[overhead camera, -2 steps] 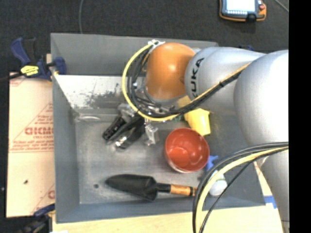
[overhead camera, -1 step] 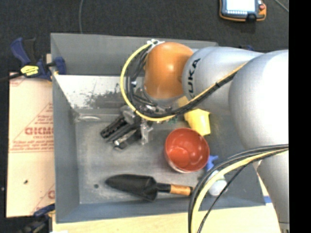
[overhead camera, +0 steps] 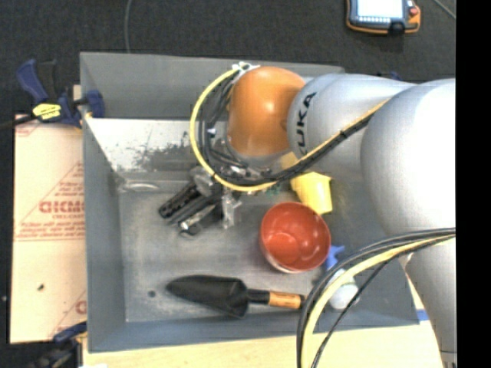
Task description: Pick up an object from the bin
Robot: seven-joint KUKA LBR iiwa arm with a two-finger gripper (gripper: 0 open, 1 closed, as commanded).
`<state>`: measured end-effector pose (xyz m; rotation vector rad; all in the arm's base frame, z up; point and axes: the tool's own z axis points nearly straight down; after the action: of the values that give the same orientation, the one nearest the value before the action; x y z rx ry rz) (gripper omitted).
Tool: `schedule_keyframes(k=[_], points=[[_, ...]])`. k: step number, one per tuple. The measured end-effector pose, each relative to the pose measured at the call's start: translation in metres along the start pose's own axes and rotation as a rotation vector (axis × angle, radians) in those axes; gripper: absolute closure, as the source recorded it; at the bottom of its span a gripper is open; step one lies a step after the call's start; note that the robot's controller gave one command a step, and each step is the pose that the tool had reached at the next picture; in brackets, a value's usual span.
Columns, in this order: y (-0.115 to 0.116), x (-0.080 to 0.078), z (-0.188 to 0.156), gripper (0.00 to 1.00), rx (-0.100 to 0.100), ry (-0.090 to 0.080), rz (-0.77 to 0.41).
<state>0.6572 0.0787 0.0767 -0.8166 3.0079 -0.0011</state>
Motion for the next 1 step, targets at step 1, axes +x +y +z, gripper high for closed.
schedule_keyframes(k=[1], points=[[-0.0012,-0.0013,-0.027,1.0,0.001,-0.005,0.001]])
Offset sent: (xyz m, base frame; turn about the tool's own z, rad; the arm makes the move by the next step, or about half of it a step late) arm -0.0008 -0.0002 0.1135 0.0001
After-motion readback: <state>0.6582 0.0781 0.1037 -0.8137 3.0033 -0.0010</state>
